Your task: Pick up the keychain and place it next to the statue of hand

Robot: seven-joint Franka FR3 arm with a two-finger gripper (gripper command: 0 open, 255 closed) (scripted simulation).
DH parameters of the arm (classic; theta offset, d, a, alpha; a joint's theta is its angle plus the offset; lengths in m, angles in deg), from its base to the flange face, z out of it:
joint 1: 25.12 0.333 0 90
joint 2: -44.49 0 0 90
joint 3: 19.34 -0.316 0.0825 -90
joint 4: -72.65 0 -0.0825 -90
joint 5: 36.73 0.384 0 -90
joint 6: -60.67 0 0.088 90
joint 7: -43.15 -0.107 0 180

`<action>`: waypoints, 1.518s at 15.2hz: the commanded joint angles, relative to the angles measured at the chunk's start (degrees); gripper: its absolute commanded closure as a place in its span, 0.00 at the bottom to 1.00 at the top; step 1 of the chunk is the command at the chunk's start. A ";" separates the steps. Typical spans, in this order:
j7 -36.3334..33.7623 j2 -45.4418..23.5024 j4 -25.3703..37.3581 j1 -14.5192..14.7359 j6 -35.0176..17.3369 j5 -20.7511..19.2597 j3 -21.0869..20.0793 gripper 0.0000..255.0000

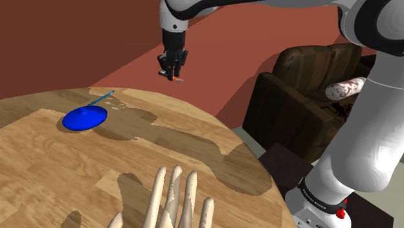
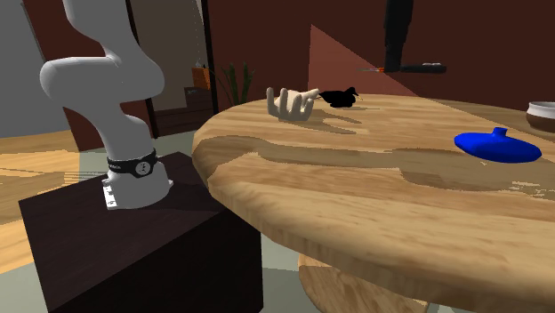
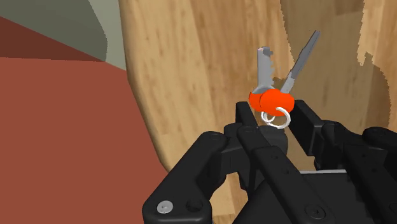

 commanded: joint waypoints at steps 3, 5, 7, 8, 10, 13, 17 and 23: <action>-4.19 1.11 -1.09 2.38 0.22 -0.20 -1.75 1.00; -6.75 1.51 -1.61 3.81 0.23 -0.38 -2.82 1.00; -9.36 1.67 -1.84 5.28 0.33 -0.61 -3.91 1.00; -10.68 1.67 -1.85 6.02 0.41 -0.76 -4.47 1.00; -13.35 1.49 -1.64 7.54 0.62 -1.11 -5.57 1.00; -17.44 0.76 -0.78 9.91 1.11 -1.81 -7.23 1.00; -23.02 -1.08 1.41 13.32 2.08 -3.11 -9.35 1.00; -28.91 -4.01 4.21 17.21 2.77 -4.98 -11.32 1.00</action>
